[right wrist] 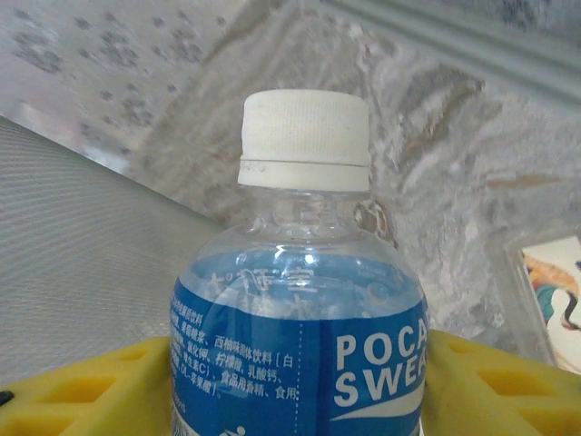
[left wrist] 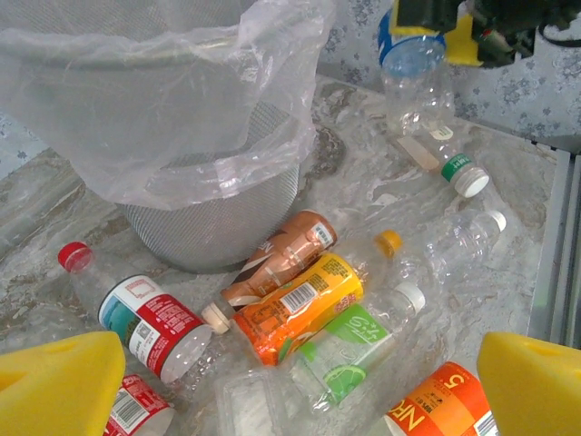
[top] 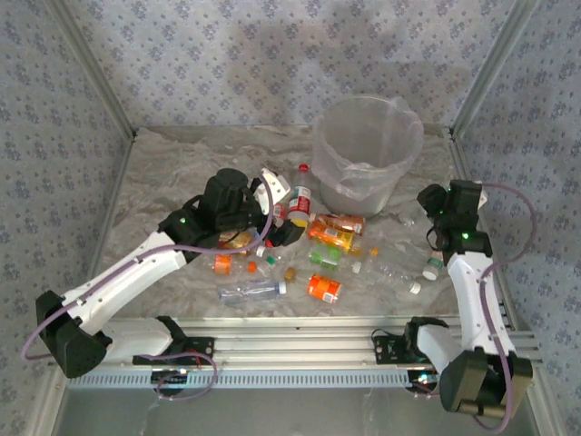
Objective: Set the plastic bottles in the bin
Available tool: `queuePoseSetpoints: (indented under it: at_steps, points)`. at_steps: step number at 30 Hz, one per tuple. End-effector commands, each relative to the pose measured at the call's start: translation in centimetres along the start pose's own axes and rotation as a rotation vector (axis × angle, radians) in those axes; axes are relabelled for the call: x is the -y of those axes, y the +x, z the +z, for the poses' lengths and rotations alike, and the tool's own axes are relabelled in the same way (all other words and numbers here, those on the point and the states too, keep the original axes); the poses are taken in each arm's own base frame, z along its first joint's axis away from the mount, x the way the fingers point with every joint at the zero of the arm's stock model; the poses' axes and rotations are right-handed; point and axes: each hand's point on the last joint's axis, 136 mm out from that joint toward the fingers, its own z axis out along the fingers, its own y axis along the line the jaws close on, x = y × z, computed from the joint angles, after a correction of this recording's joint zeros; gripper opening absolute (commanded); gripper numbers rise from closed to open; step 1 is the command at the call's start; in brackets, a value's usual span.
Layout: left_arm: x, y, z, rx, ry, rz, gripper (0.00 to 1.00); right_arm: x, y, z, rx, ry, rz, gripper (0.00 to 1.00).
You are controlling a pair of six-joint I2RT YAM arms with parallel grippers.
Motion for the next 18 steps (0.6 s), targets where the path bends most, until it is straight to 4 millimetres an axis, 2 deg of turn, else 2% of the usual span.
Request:
queuePoseSetpoints:
  at_steps: [1,8,17,18]
  points:
    - [0.9,-1.9,-1.1,0.069,0.029,0.006,1.00,-1.4,-1.7,-2.3,0.052,-0.017,-0.069,0.66]
    - [1.0,-2.2,-1.4,0.083,0.029,0.009,1.00,-7.0,-4.3,-6.6,0.158,-0.192,-0.126,0.66]
    - [1.1,-2.3,-1.6,0.089,0.033,0.012,1.00,-15.5,-5.9,-11.2,0.293,-0.361,-0.362,0.67]
    - [1.1,-2.3,-1.6,0.089,0.032,0.015,1.00,-16.6,-6.7,-12.2,0.318,-0.378,-0.371,0.67]
